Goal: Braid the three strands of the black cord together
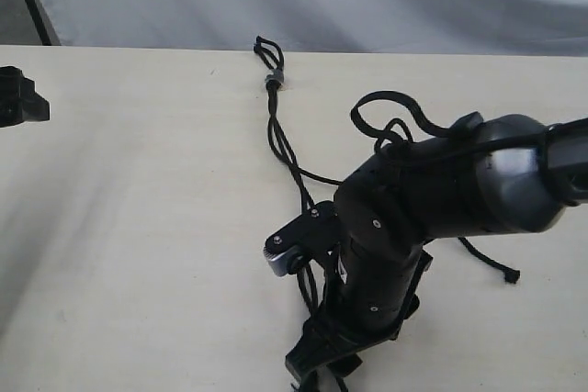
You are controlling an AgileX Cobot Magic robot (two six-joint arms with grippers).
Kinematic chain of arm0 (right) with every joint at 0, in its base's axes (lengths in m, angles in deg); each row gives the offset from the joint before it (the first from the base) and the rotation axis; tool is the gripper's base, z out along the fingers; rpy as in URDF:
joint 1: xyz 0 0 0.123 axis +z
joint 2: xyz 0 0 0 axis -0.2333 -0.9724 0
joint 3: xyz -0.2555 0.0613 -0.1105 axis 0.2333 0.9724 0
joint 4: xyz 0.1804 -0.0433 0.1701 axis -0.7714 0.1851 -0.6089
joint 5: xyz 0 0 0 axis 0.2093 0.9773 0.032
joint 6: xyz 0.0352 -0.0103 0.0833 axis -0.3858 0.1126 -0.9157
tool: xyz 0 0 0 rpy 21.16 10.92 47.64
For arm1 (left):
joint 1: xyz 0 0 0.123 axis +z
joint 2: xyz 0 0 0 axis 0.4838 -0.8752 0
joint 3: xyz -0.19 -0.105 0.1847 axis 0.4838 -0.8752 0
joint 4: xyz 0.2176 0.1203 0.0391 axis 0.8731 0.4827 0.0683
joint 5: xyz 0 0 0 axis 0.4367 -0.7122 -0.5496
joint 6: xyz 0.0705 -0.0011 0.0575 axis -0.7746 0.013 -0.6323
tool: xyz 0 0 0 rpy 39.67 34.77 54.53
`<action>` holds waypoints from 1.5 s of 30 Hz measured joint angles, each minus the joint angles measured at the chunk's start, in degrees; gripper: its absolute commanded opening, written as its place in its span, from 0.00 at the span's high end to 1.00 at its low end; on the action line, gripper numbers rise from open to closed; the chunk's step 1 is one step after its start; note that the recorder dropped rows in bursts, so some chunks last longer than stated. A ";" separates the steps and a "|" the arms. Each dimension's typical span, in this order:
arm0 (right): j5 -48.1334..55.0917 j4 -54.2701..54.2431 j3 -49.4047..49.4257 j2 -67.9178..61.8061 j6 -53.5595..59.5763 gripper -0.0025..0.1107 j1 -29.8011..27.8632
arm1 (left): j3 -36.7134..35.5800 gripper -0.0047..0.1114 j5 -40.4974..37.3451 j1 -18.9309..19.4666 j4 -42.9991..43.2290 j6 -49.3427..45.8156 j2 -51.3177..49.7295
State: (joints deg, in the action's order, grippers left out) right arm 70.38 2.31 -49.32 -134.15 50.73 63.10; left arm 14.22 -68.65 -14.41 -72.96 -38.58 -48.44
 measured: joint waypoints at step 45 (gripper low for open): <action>5.91 3.82 -1.79 4.82 -4.99 0.97 -3.03 | 0.00 0.27 -1.07 0.00 -1.94 -2.42 0.00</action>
State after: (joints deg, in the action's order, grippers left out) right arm 76.29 6.13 -51.11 -129.33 45.74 60.07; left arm 14.22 -69.72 -14.41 -74.90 -41.00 -48.44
